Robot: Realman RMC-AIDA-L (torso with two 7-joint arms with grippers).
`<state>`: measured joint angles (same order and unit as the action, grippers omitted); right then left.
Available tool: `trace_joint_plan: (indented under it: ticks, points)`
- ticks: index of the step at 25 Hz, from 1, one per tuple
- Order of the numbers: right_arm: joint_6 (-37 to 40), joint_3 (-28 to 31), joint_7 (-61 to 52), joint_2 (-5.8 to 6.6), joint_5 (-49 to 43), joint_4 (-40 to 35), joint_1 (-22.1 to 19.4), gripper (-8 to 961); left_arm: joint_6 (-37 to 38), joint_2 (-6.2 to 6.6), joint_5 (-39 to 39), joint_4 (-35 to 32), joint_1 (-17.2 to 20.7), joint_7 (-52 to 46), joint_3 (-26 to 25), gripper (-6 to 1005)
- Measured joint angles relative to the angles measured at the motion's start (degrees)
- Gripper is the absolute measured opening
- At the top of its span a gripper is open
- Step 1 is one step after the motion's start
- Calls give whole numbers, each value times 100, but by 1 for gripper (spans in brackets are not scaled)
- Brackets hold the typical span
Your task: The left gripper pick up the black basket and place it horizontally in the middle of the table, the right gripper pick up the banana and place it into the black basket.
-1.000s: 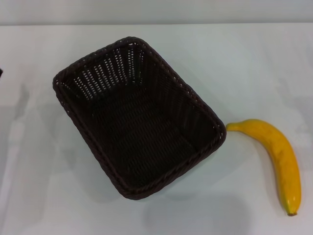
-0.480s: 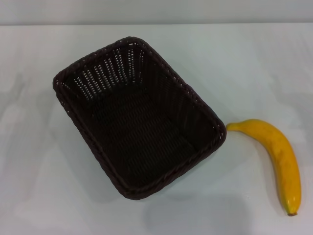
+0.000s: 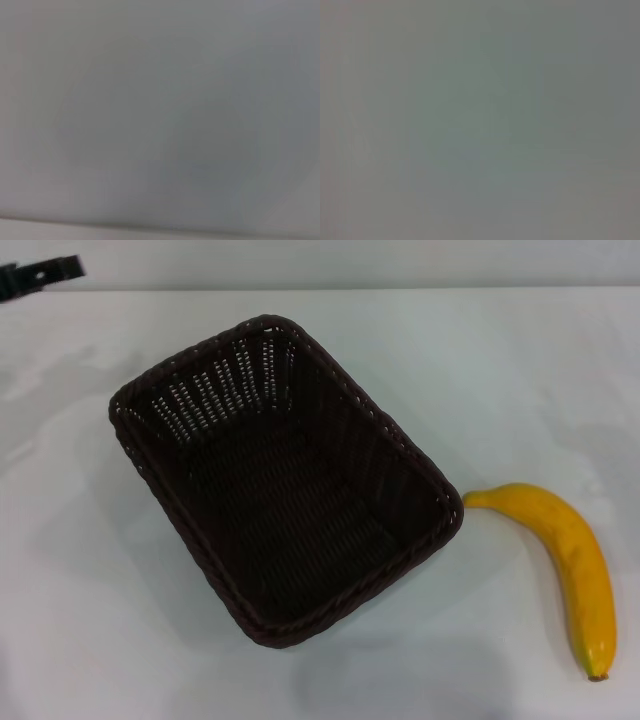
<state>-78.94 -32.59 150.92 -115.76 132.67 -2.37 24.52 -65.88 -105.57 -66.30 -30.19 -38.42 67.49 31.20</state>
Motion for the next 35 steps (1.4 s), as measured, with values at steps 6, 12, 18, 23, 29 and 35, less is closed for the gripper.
trace_joint_plan:
  ticks: [6,12,18,23,29,35]
  points:
    - [26,-2,-2,2,-7,1,0,785,-429,196,1817,-132,-1005,-833,385,872]
    - [33,-1,-2,0,-13,9,-53,785,-373,32,2476,-160,-1664,-1050,937,873]
    - [37,35,-2,10,-4,9,-127,784,-415,-86,2540,-188,-1741,-982,1542,872]
    - [46,50,-1,17,6,16,-146,784,-383,-173,2573,-160,-1722,-1041,1664,821]
    - [46,59,-78,19,5,17,-156,785,-187,-424,2694,-127,-1593,-1024,1733,634]
    - [21,14,-131,12,-8,18,-181,785,8,-505,2701,-86,-1493,-1012,1734,421]
